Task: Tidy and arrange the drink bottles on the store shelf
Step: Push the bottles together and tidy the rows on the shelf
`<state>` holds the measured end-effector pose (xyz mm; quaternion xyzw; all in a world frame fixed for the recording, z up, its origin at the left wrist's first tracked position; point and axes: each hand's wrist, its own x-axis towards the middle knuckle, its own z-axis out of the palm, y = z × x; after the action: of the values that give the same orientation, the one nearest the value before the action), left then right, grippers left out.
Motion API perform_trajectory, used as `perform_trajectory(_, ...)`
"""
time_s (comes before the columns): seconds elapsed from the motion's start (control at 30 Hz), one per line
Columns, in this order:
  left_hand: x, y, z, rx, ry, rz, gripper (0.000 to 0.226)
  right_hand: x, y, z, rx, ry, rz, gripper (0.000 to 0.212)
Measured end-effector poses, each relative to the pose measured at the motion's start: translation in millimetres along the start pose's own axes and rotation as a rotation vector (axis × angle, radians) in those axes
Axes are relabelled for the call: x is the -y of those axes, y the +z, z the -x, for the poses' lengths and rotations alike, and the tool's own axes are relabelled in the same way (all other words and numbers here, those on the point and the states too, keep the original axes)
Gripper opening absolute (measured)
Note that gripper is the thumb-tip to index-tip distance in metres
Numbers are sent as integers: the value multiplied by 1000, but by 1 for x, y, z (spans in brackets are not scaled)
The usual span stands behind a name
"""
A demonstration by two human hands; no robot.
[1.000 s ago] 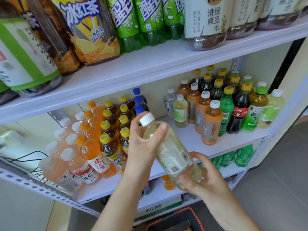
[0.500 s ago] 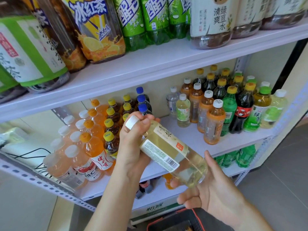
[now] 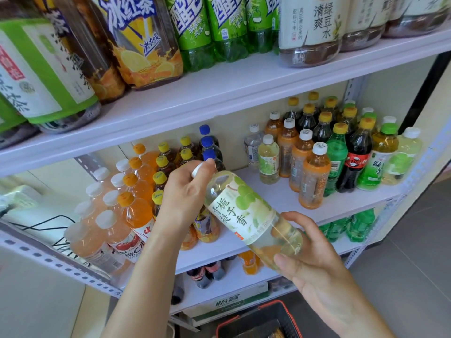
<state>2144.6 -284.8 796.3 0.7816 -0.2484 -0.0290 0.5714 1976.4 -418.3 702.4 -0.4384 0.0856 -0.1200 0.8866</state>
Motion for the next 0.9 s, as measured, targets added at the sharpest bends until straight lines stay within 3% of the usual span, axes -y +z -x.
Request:
perform_trajectory(0.2,3,-6,-6,36,4,21,46,-3,2,-3,-38,-66,150,72)
perform_trajectory(0.37,10,-4,-13,129,77,-10,34,-3,-4,-7,-47,-49,217,77)
perform_trajectory(0.57,16,10,-26,229,100,29,23,4,-14,-12,16,234,-186,77)
perform_trajectory(0.8,14,7,-50,484,10,-18,24,-10,-30,-21,-89,74,-264,43)
perform_trajectory(0.9,14,4,-58,620,15,-36,30,-18,-39,-26,-124,71,-343,44)
